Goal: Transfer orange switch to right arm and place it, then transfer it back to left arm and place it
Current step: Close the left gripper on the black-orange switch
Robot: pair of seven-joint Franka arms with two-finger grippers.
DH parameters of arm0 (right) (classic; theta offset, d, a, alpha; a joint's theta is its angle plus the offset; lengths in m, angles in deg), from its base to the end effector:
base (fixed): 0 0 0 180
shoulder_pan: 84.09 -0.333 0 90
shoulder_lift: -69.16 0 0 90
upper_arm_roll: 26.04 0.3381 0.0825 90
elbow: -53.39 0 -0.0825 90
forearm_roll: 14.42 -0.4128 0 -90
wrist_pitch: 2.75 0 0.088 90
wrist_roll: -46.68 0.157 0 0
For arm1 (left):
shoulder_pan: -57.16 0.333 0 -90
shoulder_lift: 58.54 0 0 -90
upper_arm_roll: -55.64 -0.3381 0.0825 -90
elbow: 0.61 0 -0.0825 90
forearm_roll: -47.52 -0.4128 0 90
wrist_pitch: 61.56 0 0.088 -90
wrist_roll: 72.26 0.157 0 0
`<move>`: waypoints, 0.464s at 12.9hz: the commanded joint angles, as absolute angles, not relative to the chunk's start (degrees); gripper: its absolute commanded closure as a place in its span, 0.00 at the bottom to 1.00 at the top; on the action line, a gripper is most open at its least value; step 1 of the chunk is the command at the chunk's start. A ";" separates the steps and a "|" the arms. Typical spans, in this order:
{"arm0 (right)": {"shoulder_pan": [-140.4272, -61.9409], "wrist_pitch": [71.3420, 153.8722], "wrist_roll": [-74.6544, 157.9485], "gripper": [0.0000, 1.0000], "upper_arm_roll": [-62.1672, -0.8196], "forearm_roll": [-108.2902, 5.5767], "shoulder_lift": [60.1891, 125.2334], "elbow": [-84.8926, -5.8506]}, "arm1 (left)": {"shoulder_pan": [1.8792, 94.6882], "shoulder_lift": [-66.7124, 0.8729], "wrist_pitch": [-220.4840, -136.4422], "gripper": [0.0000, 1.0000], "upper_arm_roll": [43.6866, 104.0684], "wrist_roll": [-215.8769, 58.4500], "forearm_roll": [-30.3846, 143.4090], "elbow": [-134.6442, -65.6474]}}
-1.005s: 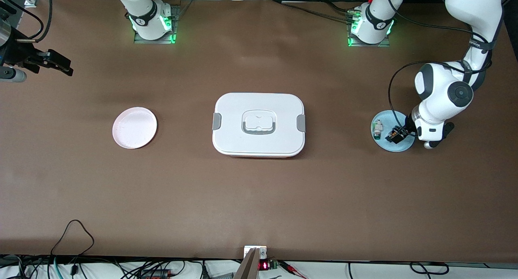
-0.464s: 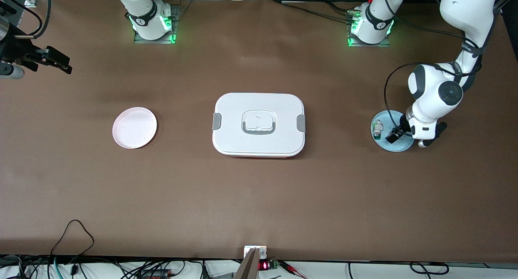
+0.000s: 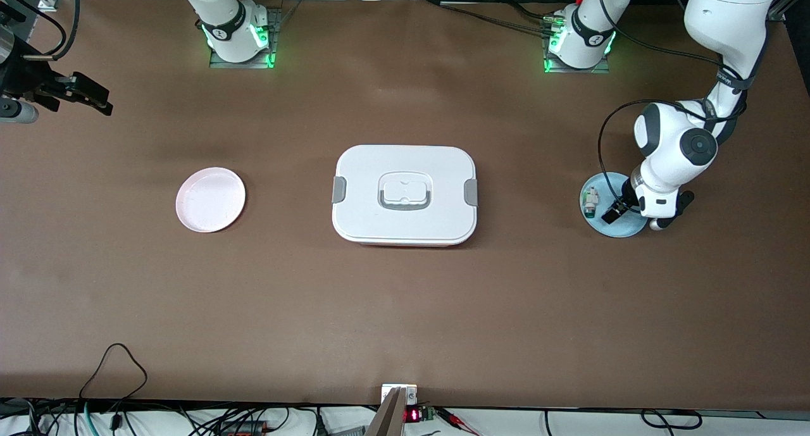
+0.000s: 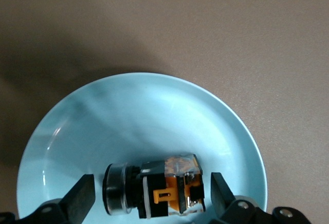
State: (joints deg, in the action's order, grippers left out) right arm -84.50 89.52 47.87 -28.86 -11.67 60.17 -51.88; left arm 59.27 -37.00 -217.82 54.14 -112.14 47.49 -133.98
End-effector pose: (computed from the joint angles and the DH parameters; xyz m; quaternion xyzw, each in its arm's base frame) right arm 0.5240 -0.0308 0.5539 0.9988 -0.0292 -0.0353 0.0197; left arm 0.5412 0.0352 0.1235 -0.9292 -0.3693 -0.0128 0.0010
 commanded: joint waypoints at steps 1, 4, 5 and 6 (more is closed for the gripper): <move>-84.35 88.48 48.35 0.00 -29.21 -11.52 59.58 -51.55 | 59.09 -37.18 -218.45 0.25 54.23 -111.55 48.14 -134.20; -84.52 88.31 48.35 0.00 -28.77 -11.52 59.49 -51.47 | 58.22 -37.71 -218.19 0.59 54.41 -111.72 48.14 -133.77; -84.61 88.04 48.35 0.00 -28.77 -11.52 59.49 -51.38 | 58.13 -38.58 -217.49 0.69 54.67 -111.73 48.05 -133.76; -84.61 87.95 48.35 0.00 -28.77 -11.52 59.49 -51.20 | 58.12 -39.81 -215.92 0.77 54.76 -111.64 47.53 -133.42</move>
State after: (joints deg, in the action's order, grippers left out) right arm -84.48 89.29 47.88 -28.99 -11.67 60.17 -51.85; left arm 58.59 -37.21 -217.98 54.53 -112.10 47.48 -133.64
